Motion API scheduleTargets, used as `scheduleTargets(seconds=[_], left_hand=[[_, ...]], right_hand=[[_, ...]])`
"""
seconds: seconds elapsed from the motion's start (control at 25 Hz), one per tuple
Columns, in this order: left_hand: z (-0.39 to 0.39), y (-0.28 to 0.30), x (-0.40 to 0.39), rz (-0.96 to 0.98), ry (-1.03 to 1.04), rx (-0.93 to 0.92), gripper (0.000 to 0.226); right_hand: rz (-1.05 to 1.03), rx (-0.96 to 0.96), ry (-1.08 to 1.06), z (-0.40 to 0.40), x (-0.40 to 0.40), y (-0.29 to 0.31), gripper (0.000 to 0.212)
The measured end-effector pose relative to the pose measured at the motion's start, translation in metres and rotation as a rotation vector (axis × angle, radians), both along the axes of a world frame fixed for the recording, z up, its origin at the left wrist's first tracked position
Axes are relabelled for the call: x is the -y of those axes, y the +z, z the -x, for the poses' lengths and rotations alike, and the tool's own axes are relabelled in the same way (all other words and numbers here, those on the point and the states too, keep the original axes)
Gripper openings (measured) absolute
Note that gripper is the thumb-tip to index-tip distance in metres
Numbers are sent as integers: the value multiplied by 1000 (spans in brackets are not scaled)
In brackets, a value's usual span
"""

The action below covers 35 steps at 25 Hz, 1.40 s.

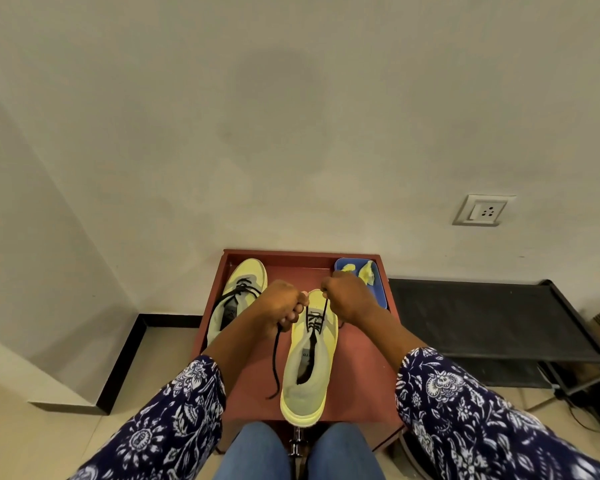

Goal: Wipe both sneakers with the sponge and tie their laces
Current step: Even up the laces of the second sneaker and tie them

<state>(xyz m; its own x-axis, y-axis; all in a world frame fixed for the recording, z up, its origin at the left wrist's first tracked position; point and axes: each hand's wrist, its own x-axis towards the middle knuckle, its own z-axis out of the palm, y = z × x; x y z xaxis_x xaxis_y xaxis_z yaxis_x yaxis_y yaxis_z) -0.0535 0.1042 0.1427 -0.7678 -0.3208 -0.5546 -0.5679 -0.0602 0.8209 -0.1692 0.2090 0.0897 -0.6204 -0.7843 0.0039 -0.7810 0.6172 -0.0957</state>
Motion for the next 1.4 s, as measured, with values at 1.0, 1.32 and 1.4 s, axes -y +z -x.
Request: scheduleTargets(seconds=[1.0,1.32,1.4], left_hand=[[6,69,12,276,-21,-64,28],[9,131,8,388,-85,-145,26],[9,146,8,414,-91,-177,25]], right_hand=[[23,211,2,-13,21,129,17],[31,31,31,-21,21,187,21],[58,-20,29,-22,20,201,21]])
